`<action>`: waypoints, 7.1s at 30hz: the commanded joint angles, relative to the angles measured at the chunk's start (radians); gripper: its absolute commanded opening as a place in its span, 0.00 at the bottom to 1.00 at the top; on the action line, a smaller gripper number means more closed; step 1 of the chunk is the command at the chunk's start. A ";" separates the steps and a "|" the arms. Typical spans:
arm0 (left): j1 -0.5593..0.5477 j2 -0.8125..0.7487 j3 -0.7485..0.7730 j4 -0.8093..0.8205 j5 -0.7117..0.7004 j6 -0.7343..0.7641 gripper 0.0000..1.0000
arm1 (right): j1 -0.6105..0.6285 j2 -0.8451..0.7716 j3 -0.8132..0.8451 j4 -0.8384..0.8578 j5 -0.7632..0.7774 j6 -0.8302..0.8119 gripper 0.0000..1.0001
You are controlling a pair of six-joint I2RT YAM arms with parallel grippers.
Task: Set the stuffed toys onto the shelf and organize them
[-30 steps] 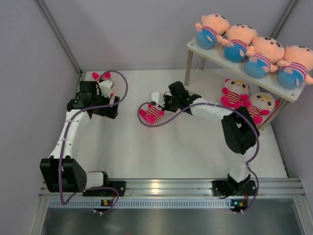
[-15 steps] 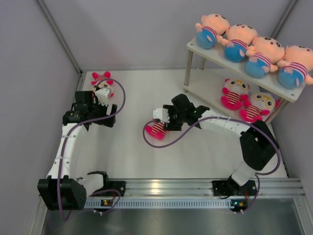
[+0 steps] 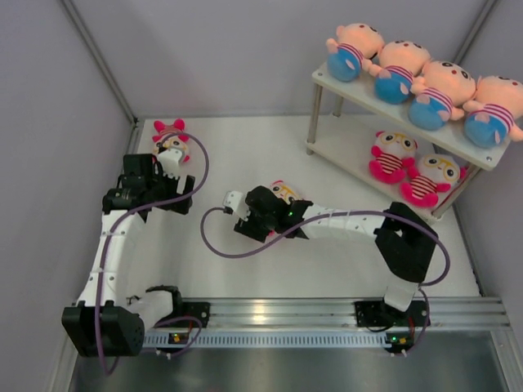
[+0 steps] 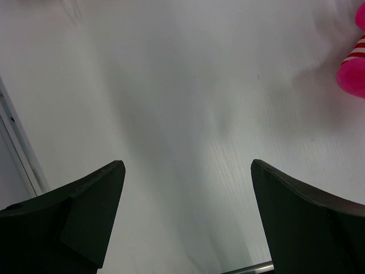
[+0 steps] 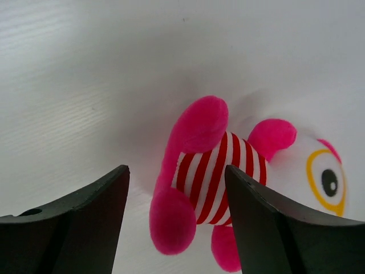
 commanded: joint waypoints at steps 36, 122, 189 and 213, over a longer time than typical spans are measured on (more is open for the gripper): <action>0.003 -0.005 -0.030 0.005 0.013 0.015 0.98 | -0.575 -0.294 -0.062 -0.021 -0.112 -0.929 0.00; -0.012 1.204 1.001 0.083 -0.596 0.092 0.98 | -0.560 -0.542 -0.210 0.052 0.018 -0.889 0.97; -0.143 0.057 0.012 -0.699 0.516 1.486 0.00 | 0.260 -0.392 -0.178 -0.093 0.070 -1.506 0.98; -0.146 0.046 0.022 -0.699 0.551 1.495 0.00 | 0.240 -0.238 -0.058 -0.109 0.028 -1.413 0.35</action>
